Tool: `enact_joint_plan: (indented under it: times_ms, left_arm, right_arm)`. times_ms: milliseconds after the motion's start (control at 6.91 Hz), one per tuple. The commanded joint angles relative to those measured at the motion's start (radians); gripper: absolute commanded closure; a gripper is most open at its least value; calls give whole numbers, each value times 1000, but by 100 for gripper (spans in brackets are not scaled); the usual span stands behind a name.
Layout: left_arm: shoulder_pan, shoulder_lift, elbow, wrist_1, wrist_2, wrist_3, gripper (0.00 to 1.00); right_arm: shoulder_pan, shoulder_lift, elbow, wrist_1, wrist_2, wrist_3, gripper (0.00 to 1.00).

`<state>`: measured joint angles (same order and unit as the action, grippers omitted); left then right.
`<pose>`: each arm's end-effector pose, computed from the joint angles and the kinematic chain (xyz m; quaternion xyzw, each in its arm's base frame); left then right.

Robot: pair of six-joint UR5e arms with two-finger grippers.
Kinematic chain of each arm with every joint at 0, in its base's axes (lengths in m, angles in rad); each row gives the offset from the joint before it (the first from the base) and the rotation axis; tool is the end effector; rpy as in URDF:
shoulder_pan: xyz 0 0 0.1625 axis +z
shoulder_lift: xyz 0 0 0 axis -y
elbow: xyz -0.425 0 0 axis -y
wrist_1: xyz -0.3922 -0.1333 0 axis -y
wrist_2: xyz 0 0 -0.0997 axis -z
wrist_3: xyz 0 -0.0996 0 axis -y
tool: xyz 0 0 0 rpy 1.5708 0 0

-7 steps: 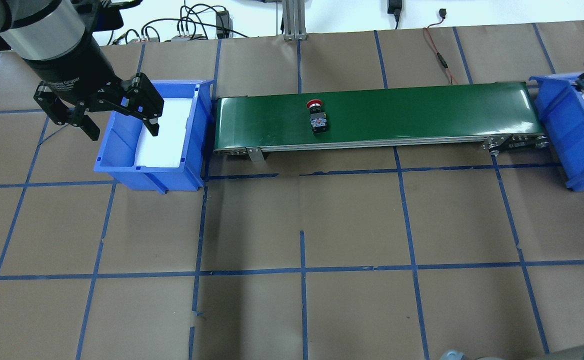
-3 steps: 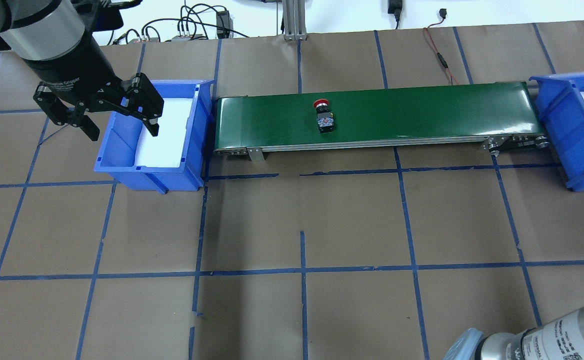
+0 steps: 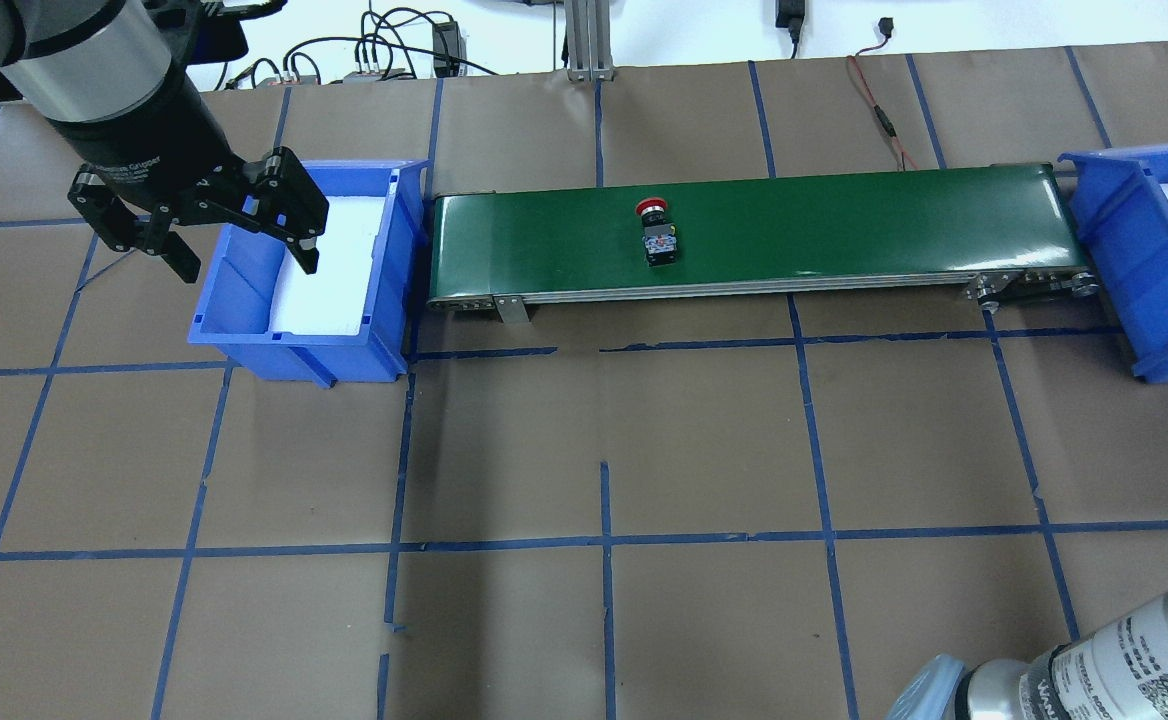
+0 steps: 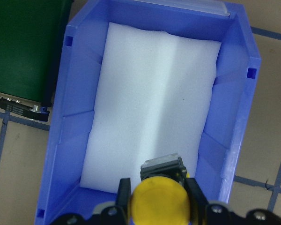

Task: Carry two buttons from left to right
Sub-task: 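Carry the yellow button with the right gripper into the far bin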

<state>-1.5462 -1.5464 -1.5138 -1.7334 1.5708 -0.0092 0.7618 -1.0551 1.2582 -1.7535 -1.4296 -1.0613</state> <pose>-0.1217 -0.4750 0.5119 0.0169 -0.9990 -0.0406 0.0003 -0.3986 -0.5838 0.3525 -0.1248 0.9896 -0.0507 0.0501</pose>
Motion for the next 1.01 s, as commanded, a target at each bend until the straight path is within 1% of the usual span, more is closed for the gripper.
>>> enact_joint_plan:
  times_ms: [0, 145, 289, 434, 579, 868]
  left_arm:
    - [0, 0, -2, 0, 0, 0, 0]
    - [0, 0, -2, 0, 2, 0, 0]
    - [0, 0, -2, 0, 2, 0, 0]
    - [0, 0, -2, 0, 2, 0, 0]
    - [0, 0, -2, 0, 2, 0, 0]
    - [1, 0, -2, 0, 2, 0, 0]
  right_arm:
    - [58, 1, 90, -11, 6, 58, 93]
    - [76, -3, 116, -49, 6, 79, 93]
    - [76, 7, 121, -81, -2, 80, 93]
    - [76, 24, 122, -148, -15, 81, 92]
    - [77, 27, 121, -167, -63, 87, 92]
    - [77, 30, 125, -173, -66, 101, 91]
